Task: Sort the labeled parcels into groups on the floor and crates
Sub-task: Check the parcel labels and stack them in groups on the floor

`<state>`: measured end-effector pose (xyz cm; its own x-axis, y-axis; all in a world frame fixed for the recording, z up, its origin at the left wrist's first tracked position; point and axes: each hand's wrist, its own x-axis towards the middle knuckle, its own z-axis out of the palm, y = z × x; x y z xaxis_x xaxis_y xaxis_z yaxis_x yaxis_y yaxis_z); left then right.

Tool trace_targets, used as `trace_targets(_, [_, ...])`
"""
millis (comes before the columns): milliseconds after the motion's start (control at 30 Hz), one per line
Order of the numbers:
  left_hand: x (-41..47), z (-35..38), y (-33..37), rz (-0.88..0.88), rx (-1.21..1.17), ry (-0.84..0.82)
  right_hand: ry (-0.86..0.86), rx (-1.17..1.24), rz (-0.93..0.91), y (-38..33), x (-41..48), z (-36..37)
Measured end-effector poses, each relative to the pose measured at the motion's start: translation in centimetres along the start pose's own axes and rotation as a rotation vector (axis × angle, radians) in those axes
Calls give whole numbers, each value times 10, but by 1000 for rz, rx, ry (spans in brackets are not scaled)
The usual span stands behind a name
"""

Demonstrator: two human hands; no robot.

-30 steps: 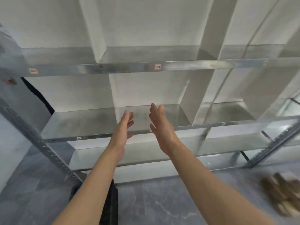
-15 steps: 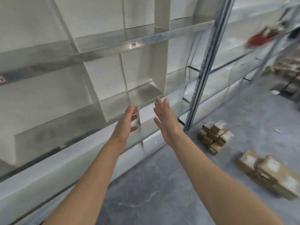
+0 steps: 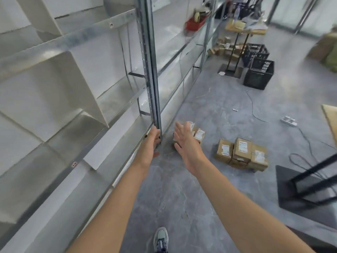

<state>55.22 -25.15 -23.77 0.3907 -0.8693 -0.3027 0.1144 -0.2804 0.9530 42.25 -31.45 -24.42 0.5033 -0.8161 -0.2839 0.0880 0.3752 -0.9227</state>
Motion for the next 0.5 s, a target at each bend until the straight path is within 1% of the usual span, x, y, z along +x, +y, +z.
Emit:
trace_targets(233, [108, 38, 15, -84, 80, -196, 224, 47, 24, -9, 78, -50])
trace_targets(333, [146, 57, 17, -110, 123, -242, 298, 56, 26, -11, 99, -79])
trace_targets(500, [213, 95, 4, -201, 173, -276, 387, 111, 81, -9, 148, -135])
